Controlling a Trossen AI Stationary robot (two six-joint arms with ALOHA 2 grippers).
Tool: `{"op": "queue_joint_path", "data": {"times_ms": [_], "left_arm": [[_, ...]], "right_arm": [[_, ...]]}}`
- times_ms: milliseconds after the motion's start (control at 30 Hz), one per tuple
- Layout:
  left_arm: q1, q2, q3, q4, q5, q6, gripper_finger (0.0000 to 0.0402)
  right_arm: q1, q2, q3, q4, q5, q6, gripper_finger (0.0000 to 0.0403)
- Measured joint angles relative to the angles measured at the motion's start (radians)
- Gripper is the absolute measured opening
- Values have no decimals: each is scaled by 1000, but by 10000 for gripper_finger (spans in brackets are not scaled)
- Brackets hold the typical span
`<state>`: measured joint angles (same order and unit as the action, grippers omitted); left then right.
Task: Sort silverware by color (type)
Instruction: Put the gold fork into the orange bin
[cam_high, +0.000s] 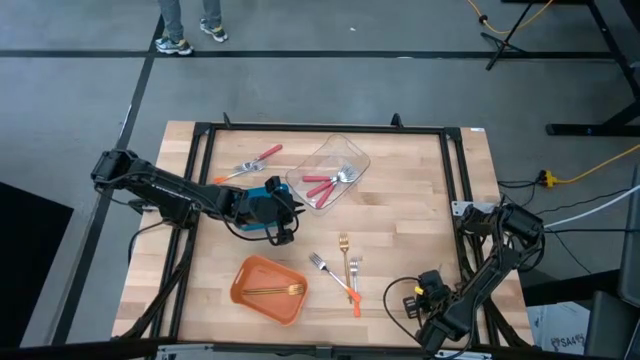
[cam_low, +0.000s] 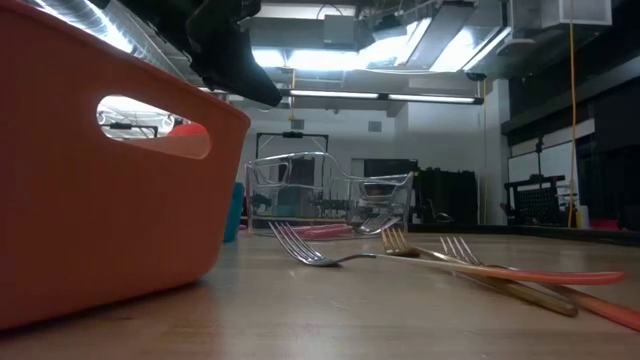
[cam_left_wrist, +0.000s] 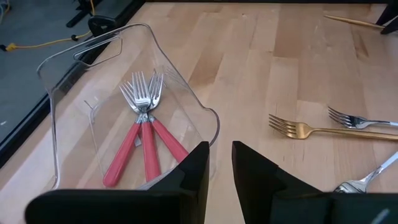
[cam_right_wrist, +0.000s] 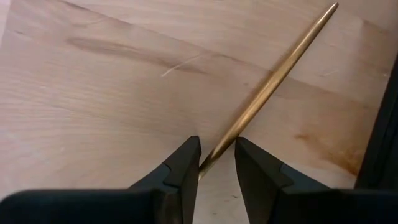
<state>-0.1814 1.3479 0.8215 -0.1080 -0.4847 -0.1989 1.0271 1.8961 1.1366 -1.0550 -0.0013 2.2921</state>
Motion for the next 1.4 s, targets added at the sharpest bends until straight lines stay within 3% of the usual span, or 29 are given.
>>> {"op": "queue_joint_path", "data": {"times_ms": [133, 433, 1000, 1267, 1400], "left_arm": [[0, 0, 0, 0, 0, 0, 63], [0, 0, 0, 1, 0, 0, 63], [0, 0, 0, 17, 0, 0, 63], [0, 0, 0, 50, 0, 0, 63], [0, 0, 0, 80, 0, 0, 63]], "right_arm": [[0, 0, 0, 4, 0, -4, 90], [0, 0, 0, 13, 8, -22, 7], [2, -1, 0, -12, 118, -78, 3], [-5, -55, -5, -72, 308, -103, 1], [-43, -99, -4, -81, 347, -194, 1]]}}
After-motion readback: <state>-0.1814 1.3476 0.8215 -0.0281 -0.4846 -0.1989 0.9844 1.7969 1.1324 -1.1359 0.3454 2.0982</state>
